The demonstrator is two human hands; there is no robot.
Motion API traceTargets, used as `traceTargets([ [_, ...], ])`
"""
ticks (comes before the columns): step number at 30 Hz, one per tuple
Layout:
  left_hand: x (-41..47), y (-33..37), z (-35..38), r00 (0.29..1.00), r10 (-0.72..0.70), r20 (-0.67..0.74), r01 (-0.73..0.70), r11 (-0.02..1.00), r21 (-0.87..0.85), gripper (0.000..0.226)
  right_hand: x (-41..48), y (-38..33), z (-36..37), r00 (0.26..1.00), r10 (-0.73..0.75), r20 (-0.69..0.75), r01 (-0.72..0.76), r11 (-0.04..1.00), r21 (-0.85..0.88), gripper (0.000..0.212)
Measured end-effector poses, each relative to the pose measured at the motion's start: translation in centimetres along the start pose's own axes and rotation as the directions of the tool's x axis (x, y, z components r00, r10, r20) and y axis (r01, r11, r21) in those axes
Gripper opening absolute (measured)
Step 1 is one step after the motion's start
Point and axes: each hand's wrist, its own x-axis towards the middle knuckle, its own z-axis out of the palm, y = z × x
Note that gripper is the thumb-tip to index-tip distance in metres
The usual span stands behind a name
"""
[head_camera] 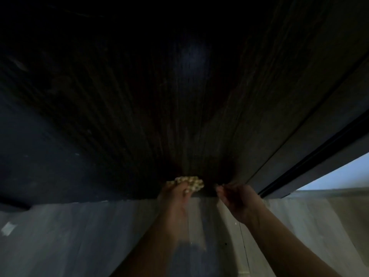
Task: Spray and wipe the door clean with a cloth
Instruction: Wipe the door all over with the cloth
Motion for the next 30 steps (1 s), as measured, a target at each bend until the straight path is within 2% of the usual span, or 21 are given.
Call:
traceTargets([
  [1,-0.1,0.0,0.5,0.999,0.027,0.027,-0.028,0.999,0.043,0.035,-0.2,-0.1,0.3,1.000,-0.003,0.006,0.003,1.000,-0.006,0.019],
  [2,-0.7,0.3,1.2,0.997,0.034,0.063,-0.036,0.999,0.016,0.036,-0.5,-0.2,0.5,1.000,-0.007,0.010,0.007,1.000,-0.014,0.019],
  [4,-2.4,0.9,1.7,0.998,0.036,0.048,-0.034,0.998,-0.045,0.028,-1.3,-0.5,0.6,1.000,-0.011,0.018,0.012,0.999,-0.043,0.020],
  [5,-2.3,1.1,1.2,0.998,0.055,0.021,-0.054,0.998,-0.037,0.019,-1.7,-0.6,0.6,1.000,-0.014,0.018,0.015,0.998,-0.055,0.020],
  [8,-3.6,2.7,0.2,0.995,0.100,0.023,-0.101,0.994,0.038,0.016,-3.3,-1.0,0.7,0.999,-0.011,0.032,0.013,0.997,-0.074,0.019],
  [11,-6.8,5.3,1.3,0.959,0.194,0.206,-0.197,0.980,-0.004,0.012,-4.1,-1.4,1.1,0.999,-0.018,0.035,0.021,0.997,-0.073,0.019],
  [14,-10.3,7.9,2.5,0.860,0.388,0.332,-0.387,0.919,-0.072,0.012,-4.5,-1.7,1.4,0.999,-0.026,0.040,0.027,0.999,-0.029,0.016],
  [16,-11.3,8.4,2.6,0.874,0.390,0.288,-0.386,0.920,-0.075,0.016,-5.2,-1.9,1.6,0.998,-0.041,0.052,0.040,0.999,0.023,0.014],
  [19,-6.7,5.5,1.0,0.977,0.167,0.129,-0.150,0.980,-0.130,0.017,-6.6,-2.4,2.4,0.994,-0.073,0.079,0.065,0.993,0.103,0.014],
  [21,-3.7,3.9,0.4,0.998,0.000,0.069,0.018,0.966,-0.260,0.032,-7.5,-2.7,2.9,0.992,-0.085,0.094,0.074,0.991,0.113,0.017],
  [22,-2.5,3.3,0.0,0.998,0.006,0.062,0.005,0.985,-0.175,0.038,-7.7,-2.7,2.9,0.991,-0.084,0.101,0.072,0.991,0.115,0.017],
  [23,-2.3,3.4,0.0,0.996,0.075,0.051,-0.065,0.984,-0.168,0.037,-7.8,-2.9,2.7,0.991,-0.079,0.108,0.067,0.991,0.113,0.017],
  [24,-3.5,3.9,0.6,0.993,0.100,0.068,-0.085,0.977,-0.193,0.024,-7.8,-3.0,2.4,0.991,-0.075,0.114,0.063,0.992,0.112,0.017],
  [25,-4.6,4.3,1.1,0.978,0.202,0.059,-0.194,0.973,-0.124,0.009,-7.7,-3.2,2.0,0.991,-0.073,0.113,0.061,0.992,0.114,0.017],
  [26,-5.8,4.9,1.6,0.964,0.262,0.045,-0.255,0.960,-0.118,0.006,-7.6,-3.3,1.7,0.992,-0.072,0.103,0.060,0.991,0.118,0.017],
  [28,-7.2,5.5,2.4,0.943,0.325,0.079,-0.322,0.946,-0.049,0.009,-7.2,-3.4,0.9,0.994,-0.074,0.086,0.064,0.991,0.114,0.018],
  [30,-6.7,5.0,2.6,0.948,0.313,0.062,-0.311,0.950,-0.032,0.009,-6.6,-3.5,0.2,0.995,-0.072,0.073,0.065,0.993,0.099,0.019],
])
